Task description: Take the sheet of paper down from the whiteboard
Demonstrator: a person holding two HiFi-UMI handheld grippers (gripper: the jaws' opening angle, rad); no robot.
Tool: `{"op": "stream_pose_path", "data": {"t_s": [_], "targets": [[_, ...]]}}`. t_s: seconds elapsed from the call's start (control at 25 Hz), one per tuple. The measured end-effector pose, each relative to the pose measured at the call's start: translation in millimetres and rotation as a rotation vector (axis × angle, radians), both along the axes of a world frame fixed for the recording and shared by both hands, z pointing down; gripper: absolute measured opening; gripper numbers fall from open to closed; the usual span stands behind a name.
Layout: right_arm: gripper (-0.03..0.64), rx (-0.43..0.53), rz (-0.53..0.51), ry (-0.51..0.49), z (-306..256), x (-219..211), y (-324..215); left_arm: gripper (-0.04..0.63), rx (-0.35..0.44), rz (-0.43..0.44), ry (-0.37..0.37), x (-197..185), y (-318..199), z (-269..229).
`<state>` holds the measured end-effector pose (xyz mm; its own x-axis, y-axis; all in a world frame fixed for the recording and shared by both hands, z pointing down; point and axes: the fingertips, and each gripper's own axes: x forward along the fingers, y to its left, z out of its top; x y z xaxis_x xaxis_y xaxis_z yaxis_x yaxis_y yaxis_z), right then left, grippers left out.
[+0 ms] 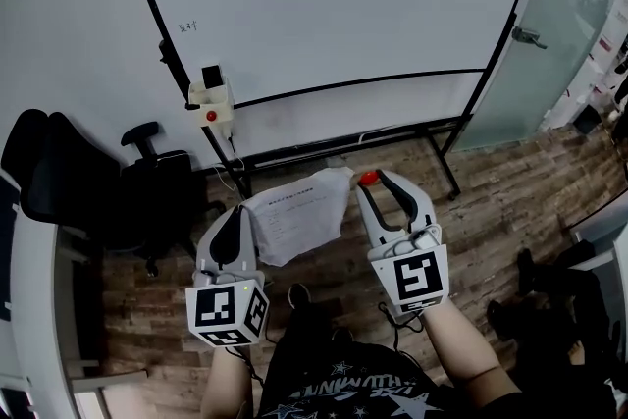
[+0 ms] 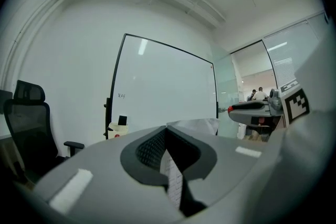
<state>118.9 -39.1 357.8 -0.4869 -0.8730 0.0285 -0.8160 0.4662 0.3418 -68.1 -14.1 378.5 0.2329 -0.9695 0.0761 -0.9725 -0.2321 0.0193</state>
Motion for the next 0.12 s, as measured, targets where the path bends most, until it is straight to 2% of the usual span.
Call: {"op": "stream_pose_path", "data": {"t_s": [0.12], "targets": [[0.130, 0.001, -0.002, -0.005, 0.5, -1.2, 1.6, 0.008, 0.002, 0.012, 0.002, 3.1, 0.9, -0.4]]}}
